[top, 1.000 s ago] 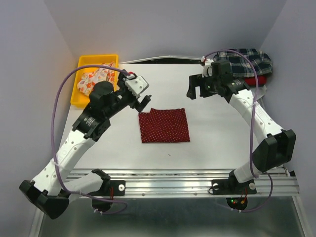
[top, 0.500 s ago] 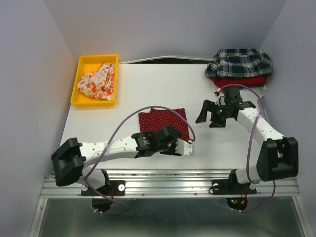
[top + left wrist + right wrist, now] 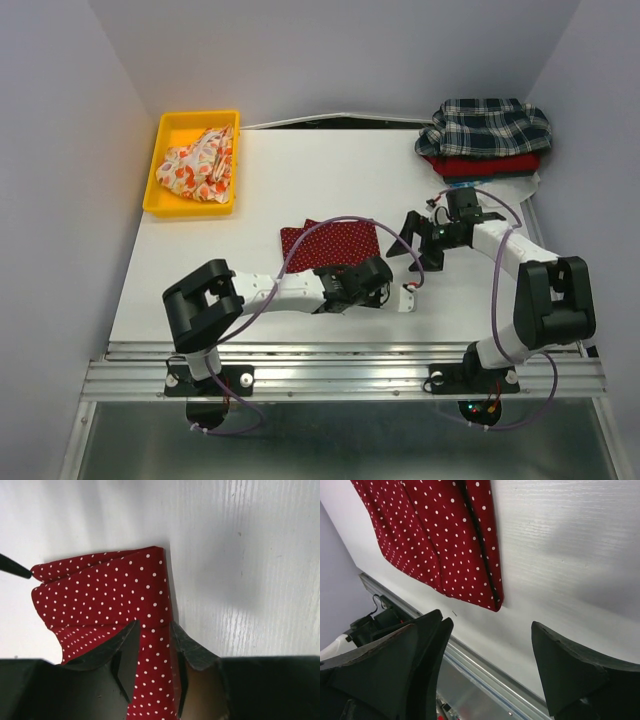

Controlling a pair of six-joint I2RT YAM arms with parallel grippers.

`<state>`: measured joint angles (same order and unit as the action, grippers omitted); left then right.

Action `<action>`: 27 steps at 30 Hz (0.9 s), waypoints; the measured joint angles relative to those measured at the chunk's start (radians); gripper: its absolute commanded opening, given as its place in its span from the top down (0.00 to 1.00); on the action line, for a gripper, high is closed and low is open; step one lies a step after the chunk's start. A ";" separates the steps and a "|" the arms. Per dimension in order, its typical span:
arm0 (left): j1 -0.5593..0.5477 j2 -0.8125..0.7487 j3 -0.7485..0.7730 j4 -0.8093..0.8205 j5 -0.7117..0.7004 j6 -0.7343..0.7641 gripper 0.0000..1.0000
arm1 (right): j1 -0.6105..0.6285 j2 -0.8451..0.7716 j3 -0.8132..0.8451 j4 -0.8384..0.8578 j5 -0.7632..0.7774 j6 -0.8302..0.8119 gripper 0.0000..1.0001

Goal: Fold and stack the skirts
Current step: Neatly place the folded skirt to the corner

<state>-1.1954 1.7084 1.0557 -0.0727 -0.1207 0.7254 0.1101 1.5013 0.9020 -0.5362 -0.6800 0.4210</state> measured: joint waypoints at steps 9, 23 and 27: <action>0.000 0.068 0.001 0.032 0.017 0.000 0.53 | 0.000 0.054 0.000 0.027 -0.043 0.010 0.02; 0.085 0.129 0.002 0.076 0.026 -0.001 0.96 | 0.000 0.062 -0.011 0.061 -0.076 -0.003 0.00; 0.090 0.127 0.002 0.074 0.044 -0.001 1.00 | 0.000 0.095 -0.016 0.072 -0.097 -0.010 0.00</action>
<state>-1.1057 1.8351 1.0576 0.0017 -0.0769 0.7242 0.1101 1.5967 0.8864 -0.4637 -0.7769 0.4114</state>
